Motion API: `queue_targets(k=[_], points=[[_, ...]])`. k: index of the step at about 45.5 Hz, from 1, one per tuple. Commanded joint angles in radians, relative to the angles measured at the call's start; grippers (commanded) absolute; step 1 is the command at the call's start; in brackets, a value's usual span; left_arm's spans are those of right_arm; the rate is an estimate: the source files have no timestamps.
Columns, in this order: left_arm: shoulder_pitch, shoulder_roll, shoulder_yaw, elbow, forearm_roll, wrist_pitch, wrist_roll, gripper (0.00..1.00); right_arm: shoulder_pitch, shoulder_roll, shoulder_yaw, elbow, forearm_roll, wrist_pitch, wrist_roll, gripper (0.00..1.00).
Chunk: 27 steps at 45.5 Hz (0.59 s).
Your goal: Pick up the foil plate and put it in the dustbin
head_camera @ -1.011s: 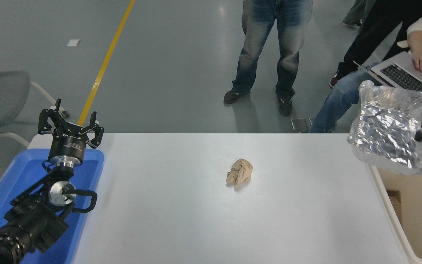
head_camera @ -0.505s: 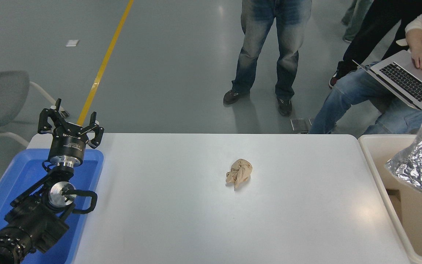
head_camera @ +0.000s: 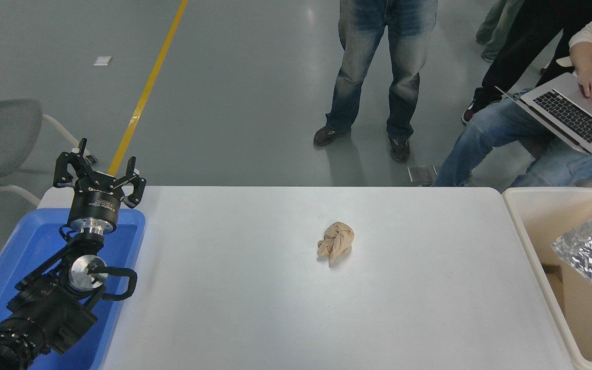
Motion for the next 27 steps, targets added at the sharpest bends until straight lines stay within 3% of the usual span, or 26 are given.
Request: queue_targets(k=[1, 13, 14, 16, 17, 23, 27], points=[[0.0, 0.0, 0.0, -0.001, 0.0, -0.001, 0.0, 0.99, -0.076, 0.06, 0.032, -0.098, 0.004, -0.054, -0.001, 0.0], [0.0, 0.0, 0.0, 0.0, 0.0, 0.0, 0.0, 0.99, -0.084, 0.06, 0.032, -0.087, 0.004, -0.054, -0.003, 0.0], [0.0, 0.0, 0.0, 0.0, 0.0, -0.001, 0.0, 0.99, -0.084, 0.06, 0.032, -0.084, 0.004, -0.056, -0.003, 0.03], [0.0, 0.0, 0.0, -0.001, 0.0, 0.0, 0.0, 0.99, -0.079, 0.06, 0.034, -0.086, 0.004, -0.066, -0.003, 0.37], [0.0, 0.0, 0.0, 0.0, 0.0, -0.001, 0.0, 0.99, -0.076, 0.057, 0.034, -0.086, 0.004, -0.076, -0.003, 0.49], [0.0, 0.0, 0.0, 0.0, 0.0, 0.0, 0.0, 0.99, -0.069, 0.053, 0.034, -0.078, 0.004, -0.108, -0.001, 0.7], [0.0, 0.0, 0.0, 0.0, 0.0, 0.0, 0.0, 0.99, -0.053, 0.05, 0.034, -0.063, 0.004, -0.108, -0.001, 0.73]])
